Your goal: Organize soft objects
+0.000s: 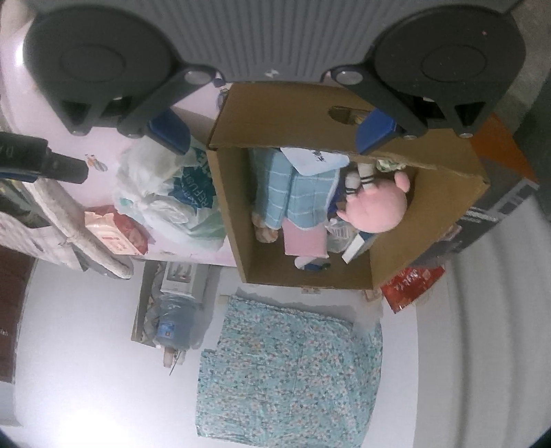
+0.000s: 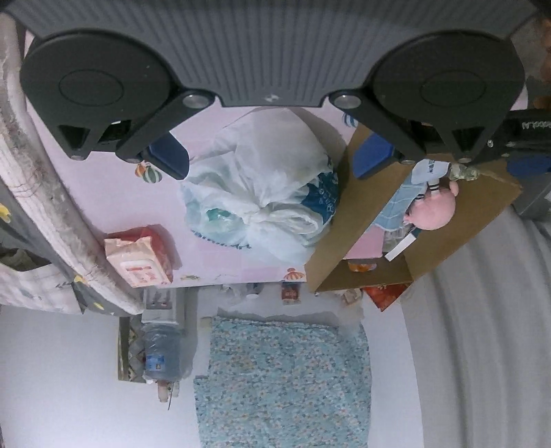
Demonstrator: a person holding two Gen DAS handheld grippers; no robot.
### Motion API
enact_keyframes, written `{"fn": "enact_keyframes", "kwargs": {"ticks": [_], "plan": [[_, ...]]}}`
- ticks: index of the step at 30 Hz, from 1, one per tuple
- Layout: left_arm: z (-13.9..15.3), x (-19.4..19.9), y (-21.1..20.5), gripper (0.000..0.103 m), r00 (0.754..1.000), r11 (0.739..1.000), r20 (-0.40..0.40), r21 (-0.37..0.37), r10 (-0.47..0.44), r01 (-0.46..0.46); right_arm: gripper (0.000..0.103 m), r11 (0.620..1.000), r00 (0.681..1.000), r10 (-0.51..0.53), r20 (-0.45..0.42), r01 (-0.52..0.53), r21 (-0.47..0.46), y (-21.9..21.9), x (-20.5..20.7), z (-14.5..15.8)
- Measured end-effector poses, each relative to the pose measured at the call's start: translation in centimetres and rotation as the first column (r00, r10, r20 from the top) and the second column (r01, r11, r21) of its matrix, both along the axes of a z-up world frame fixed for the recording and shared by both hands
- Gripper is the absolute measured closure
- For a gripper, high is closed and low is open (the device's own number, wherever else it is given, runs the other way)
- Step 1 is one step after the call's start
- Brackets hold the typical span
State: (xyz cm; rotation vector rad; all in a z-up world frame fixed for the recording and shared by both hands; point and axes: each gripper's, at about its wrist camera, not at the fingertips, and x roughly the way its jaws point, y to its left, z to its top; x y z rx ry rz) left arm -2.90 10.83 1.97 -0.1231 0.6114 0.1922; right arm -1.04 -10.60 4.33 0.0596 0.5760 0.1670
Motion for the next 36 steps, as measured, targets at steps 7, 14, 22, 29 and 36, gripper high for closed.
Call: {"fn": "enact_keyframes", "kwargs": {"ticks": [7,14,22,29,36], "plan": [[-0.4,0.4,-0.5,0.000,0.997,0.996,-0.059,0.079,0.056,-0.051,0.001,0.997,1.000,0.012,-0.001,-0.012,-0.081,1.2,0.2,0.3],[-1.2,1.3,-0.1,0.000,0.983,0.994,-0.160,0.073,0.090,-0.079,0.001,0.999,0.995,0.043,-0.091,-0.045,-0.022,2.4,0.6,-1.1],[-1.2,1.5,-0.1,0.000,0.982,0.989,-0.152,0.116,0.112,-0.095,0.001,0.993,0.989,0.100,-0.113,-0.106,-0.051,4.0,0.9,-1.3],[-1.3,1.7,0.0,0.000,0.982,0.988,-0.153,0.125,0.114,-0.096,0.001,0.992,0.990,0.105,-0.096,-0.111,-0.064,4.6,0.9,-1.0],[-1.7,1.7,0.1,0.000,0.980,0.987,-0.163,0.130,0.114,-0.093,0.001,0.988,0.986,0.113,-0.119,-0.124,-0.093,5.2,1.0,-1.6]]}}
